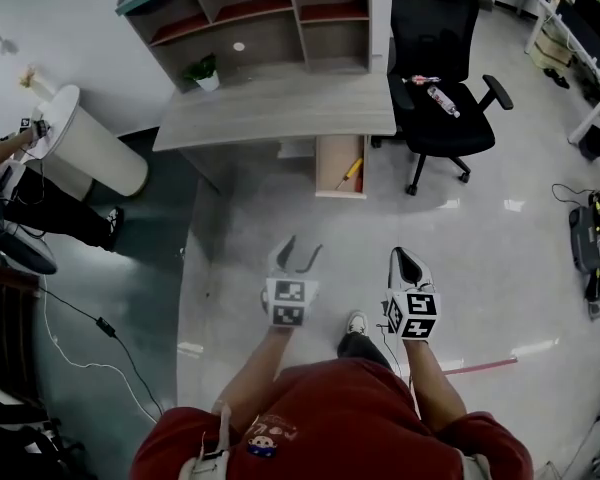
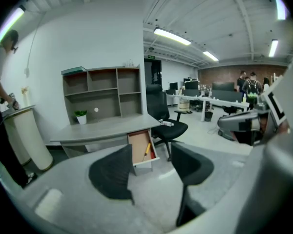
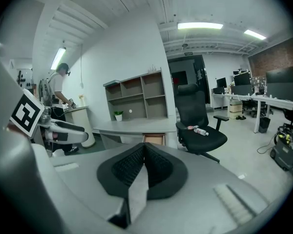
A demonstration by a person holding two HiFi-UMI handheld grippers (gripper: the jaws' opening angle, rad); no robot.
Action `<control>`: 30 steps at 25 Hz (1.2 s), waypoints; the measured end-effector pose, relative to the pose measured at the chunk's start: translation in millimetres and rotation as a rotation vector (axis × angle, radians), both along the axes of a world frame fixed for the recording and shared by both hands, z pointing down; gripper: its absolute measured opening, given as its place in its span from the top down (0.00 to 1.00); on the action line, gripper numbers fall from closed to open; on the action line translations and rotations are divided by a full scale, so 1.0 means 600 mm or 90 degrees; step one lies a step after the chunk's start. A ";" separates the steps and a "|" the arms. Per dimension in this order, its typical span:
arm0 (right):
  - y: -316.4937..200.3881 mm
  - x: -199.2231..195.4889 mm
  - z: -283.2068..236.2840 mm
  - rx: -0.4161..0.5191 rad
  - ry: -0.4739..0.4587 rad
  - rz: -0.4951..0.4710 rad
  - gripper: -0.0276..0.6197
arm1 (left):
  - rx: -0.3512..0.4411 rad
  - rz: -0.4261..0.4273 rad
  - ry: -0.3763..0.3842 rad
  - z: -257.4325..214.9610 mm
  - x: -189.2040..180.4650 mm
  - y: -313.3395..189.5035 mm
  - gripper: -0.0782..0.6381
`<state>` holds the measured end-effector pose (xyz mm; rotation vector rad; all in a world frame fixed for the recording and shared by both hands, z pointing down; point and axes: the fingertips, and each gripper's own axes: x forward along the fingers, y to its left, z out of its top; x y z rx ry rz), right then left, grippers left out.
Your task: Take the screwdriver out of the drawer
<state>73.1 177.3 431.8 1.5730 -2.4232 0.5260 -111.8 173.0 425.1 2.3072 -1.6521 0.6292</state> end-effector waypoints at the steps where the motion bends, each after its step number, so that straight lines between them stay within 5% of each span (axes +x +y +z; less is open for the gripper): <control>1: -0.016 0.004 0.002 -0.002 -0.002 -0.001 0.95 | 0.000 -0.001 -0.002 0.000 0.004 -0.016 0.55; 14: -0.182 0.057 0.008 0.007 -0.015 -0.006 0.95 | 0.001 -0.006 -0.016 0.008 0.065 -0.165 0.55; 30: -0.339 0.004 0.036 0.003 0.010 0.021 0.95 | 0.004 0.036 0.012 0.046 0.040 -0.360 0.55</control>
